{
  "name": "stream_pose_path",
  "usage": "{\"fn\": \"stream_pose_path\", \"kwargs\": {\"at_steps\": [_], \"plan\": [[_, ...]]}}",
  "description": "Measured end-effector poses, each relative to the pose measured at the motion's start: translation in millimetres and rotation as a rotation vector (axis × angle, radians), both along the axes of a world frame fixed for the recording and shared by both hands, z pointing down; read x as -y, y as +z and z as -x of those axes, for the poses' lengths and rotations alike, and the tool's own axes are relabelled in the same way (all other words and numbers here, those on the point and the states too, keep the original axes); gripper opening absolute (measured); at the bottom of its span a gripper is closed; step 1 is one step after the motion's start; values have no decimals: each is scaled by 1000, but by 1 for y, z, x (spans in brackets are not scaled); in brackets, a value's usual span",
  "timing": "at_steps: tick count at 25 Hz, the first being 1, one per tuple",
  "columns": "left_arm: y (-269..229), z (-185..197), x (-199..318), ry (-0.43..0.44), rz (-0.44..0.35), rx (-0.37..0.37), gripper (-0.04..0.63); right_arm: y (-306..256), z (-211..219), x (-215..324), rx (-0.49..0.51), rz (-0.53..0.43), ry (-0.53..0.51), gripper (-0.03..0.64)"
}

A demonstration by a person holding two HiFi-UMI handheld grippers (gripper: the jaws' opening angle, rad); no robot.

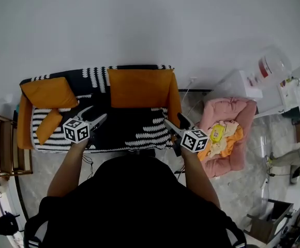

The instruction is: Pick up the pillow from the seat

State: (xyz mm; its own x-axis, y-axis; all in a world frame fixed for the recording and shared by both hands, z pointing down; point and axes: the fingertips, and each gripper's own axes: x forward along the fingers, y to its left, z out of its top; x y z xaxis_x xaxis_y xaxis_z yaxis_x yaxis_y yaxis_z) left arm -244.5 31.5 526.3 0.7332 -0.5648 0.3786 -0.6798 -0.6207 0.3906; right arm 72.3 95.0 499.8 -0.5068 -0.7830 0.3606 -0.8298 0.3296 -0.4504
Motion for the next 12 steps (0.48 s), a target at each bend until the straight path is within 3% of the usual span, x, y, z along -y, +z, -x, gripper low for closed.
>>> {"fn": "stream_pose_path", "kwargs": {"at_steps": [12], "plan": [[-6, -25, 46, -67, -11, 9, 334, 6, -34, 58, -1, 8, -48, 393]]}}
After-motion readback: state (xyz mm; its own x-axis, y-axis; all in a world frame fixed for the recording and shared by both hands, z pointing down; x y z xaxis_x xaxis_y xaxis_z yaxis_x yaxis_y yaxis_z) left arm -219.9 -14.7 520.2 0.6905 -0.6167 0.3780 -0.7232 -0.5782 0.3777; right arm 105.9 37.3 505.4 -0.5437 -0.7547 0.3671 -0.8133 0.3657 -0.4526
